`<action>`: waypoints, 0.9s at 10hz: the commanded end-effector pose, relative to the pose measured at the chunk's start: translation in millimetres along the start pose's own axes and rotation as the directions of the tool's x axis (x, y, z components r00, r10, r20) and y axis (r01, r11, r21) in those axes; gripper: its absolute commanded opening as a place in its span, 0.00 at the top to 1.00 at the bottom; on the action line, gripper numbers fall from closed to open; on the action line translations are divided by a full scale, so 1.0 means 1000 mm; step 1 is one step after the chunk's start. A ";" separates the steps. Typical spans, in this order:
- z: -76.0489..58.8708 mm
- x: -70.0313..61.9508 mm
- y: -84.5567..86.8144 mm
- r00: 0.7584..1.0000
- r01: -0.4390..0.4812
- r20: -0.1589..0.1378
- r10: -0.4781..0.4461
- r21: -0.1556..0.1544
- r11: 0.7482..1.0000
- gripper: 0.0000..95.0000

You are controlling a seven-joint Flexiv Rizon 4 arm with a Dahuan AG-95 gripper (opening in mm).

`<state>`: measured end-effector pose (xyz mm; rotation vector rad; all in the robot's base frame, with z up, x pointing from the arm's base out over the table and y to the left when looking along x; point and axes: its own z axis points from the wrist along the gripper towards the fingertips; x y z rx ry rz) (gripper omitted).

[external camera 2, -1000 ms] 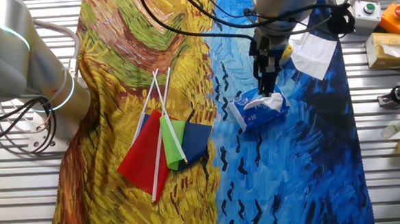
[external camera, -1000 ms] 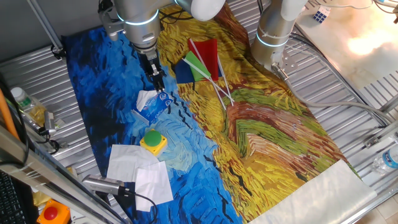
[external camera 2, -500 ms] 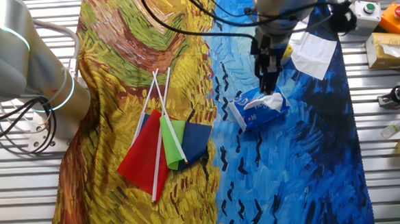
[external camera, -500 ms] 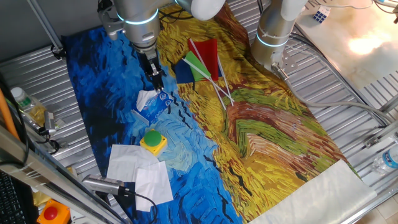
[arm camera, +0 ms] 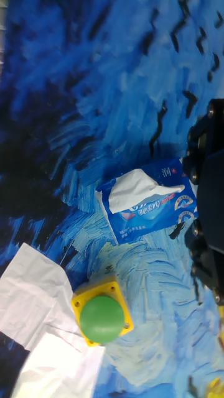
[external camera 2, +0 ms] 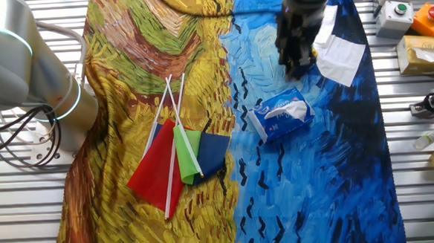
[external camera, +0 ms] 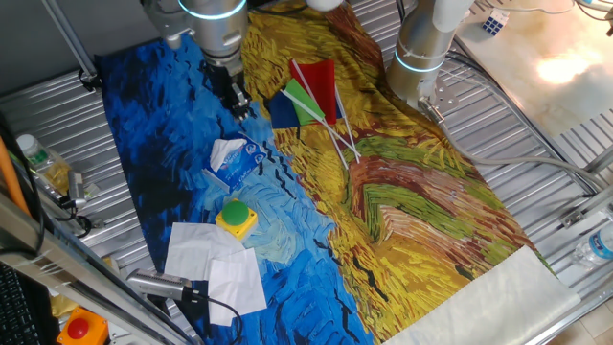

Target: Pull out a napkin

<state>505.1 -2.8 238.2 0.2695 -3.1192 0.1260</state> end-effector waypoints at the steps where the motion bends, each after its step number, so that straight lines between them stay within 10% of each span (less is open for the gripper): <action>1: -0.003 0.000 -0.001 1.000 -0.012 0.010 0.012 -0.005 1.000 1.00; 4: -0.020 -0.001 -0.004 0.999 -0.044 0.015 0.044 -0.005 0.999 1.00; 9: -0.038 0.004 -0.008 0.997 -0.072 0.028 0.075 -0.090 0.993 1.00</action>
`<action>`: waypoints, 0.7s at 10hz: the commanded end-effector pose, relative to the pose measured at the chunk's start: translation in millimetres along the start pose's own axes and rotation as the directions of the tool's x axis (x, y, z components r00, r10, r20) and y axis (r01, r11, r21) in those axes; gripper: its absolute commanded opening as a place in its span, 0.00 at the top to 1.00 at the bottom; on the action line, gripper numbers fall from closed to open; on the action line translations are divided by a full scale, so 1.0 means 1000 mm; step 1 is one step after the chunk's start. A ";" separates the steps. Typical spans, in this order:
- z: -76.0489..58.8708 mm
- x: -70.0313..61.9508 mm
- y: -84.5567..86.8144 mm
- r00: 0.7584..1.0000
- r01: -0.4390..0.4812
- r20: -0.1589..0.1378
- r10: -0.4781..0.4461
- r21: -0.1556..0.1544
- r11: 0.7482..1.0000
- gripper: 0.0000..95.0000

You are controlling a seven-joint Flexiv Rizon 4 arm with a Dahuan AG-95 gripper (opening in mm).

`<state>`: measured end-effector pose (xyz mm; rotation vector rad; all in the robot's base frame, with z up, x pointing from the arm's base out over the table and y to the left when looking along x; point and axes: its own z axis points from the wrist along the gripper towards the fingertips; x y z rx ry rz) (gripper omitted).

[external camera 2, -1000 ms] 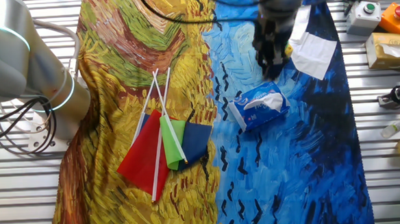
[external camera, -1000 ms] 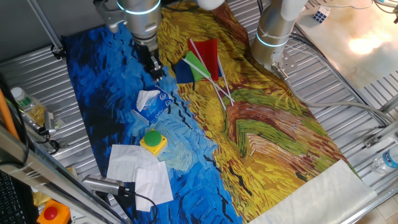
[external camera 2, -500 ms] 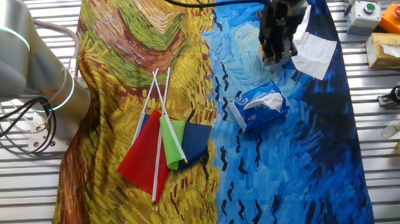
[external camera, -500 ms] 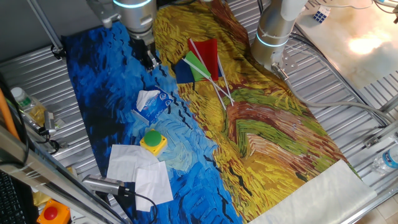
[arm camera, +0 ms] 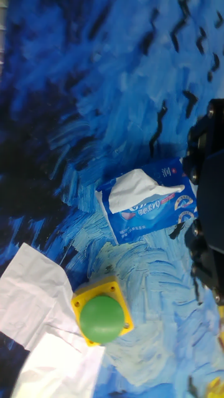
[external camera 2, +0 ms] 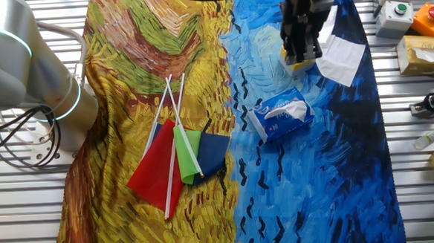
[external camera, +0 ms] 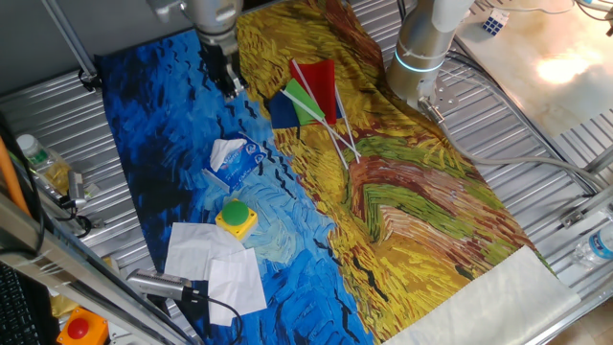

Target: Pull out a napkin

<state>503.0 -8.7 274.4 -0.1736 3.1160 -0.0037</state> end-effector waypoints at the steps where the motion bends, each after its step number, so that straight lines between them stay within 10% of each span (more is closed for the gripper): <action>1: -0.003 0.001 0.000 1.000 -0.019 0.002 0.019 -0.035 0.999 1.00; 7: -0.004 0.000 0.000 1.000 -0.022 -0.011 0.021 -0.027 0.999 1.00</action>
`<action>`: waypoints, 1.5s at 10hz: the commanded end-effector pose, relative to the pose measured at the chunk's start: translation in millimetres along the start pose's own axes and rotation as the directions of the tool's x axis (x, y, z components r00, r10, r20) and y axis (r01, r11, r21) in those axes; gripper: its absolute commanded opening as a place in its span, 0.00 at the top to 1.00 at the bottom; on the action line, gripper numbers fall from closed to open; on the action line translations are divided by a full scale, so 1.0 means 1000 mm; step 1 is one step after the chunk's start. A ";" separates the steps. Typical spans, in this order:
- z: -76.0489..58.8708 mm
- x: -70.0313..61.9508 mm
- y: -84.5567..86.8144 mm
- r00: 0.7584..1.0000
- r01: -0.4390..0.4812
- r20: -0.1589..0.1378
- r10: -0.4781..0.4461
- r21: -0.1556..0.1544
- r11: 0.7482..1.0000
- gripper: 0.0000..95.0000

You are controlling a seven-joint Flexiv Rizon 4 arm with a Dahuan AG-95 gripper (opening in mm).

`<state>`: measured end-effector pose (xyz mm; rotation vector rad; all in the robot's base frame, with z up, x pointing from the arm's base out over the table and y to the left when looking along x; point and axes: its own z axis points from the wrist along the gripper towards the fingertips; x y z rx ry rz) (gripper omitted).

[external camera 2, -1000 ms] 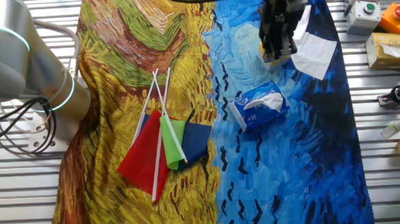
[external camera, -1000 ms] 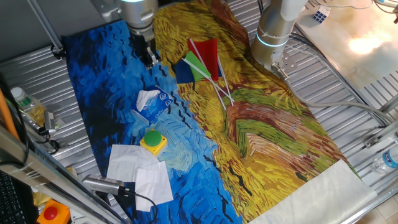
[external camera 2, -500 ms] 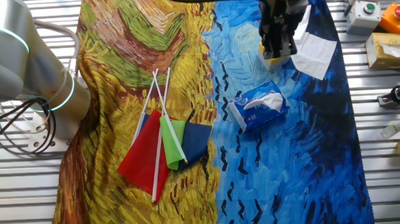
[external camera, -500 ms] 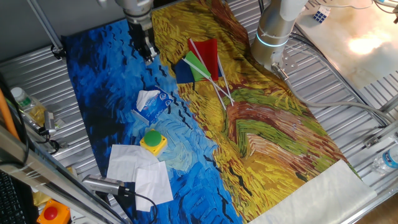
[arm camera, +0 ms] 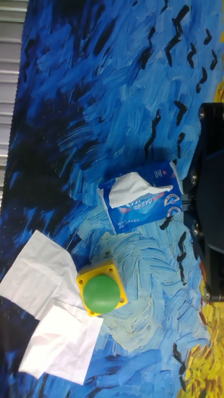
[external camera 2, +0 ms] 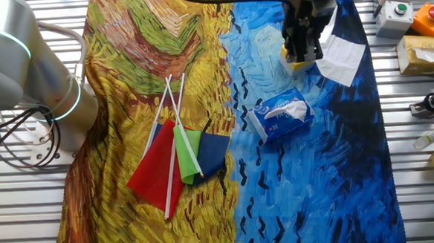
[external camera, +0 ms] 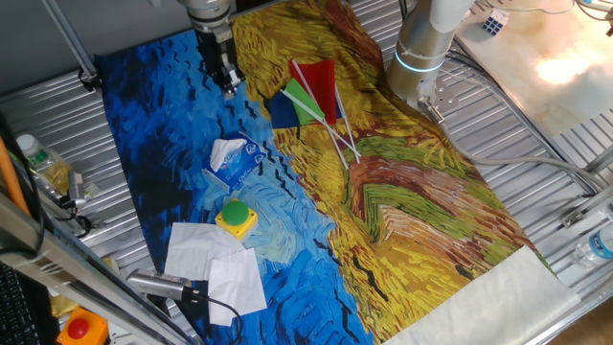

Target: Pull out a napkin

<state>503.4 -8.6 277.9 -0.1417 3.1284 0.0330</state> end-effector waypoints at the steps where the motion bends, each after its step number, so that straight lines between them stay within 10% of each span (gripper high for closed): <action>1: 0.000 0.001 0.000 1.000 0.000 0.000 0.000 -0.006 1.000 1.00; 8: 0.000 0.001 0.000 1.000 0.014 -0.009 -0.014 -0.011 1.000 1.00; 9: 0.000 0.001 0.000 1.000 0.019 -0.011 -0.019 -0.011 1.000 0.80; 11: 0.000 0.001 0.000 0.999 0.027 -0.017 -0.027 -0.012 1.000 0.80; 12: 0.000 0.001 0.000 0.999 0.027 -0.017 -0.027 -0.012 1.000 0.60; 15: 0.002 0.001 0.000 1.000 0.019 -0.023 -0.019 -0.013 1.000 0.60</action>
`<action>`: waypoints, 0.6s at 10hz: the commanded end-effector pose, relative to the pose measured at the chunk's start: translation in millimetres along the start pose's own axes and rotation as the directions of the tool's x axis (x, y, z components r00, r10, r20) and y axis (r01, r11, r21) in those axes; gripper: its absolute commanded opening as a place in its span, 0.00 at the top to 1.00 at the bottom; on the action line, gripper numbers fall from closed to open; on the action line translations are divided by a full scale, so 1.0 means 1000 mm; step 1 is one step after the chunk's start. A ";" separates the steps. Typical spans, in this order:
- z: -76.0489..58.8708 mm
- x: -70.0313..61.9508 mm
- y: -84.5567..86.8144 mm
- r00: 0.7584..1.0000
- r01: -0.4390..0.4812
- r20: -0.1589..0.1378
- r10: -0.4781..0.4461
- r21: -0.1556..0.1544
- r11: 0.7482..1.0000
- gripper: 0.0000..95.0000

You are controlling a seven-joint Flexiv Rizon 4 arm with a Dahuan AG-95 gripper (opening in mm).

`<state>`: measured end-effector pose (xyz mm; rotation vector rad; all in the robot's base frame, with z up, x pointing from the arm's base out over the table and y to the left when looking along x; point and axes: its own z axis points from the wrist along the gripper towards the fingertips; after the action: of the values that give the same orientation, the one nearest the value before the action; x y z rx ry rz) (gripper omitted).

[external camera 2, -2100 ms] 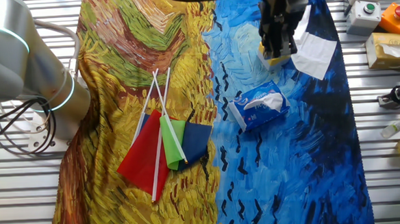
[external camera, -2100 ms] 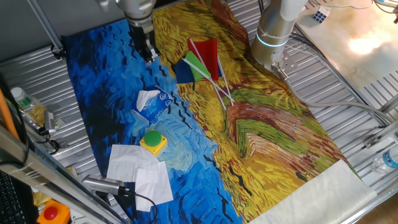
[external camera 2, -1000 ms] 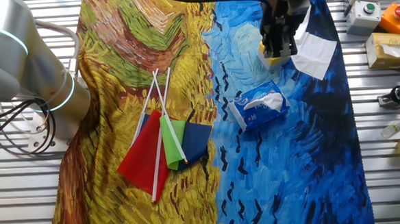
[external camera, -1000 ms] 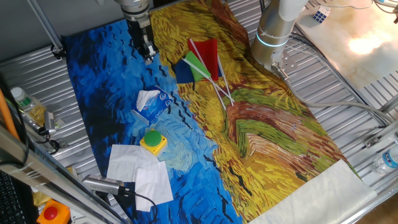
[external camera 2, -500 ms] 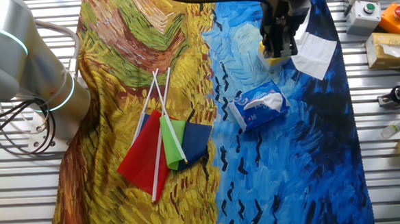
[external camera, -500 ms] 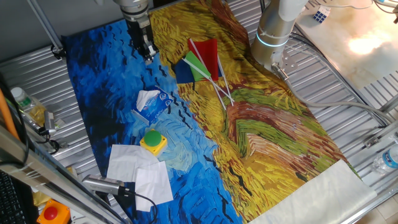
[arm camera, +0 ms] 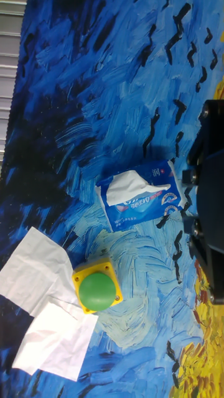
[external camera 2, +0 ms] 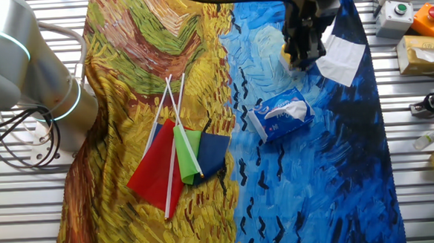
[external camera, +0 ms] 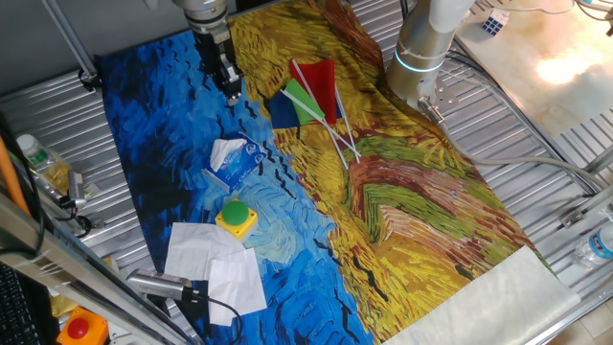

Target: Pull out a napkin

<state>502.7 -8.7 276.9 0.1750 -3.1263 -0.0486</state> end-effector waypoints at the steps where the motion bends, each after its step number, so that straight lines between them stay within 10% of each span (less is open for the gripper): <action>1: 0.001 0.000 0.000 1.000 -0.006 -0.005 0.006 -0.002 1.000 0.60; 6: 0.009 0.000 -0.003 1.000 -0.010 0.002 0.010 0.000 1.000 0.60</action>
<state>503.7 -11.7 265.8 0.1601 -3.1315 -0.0472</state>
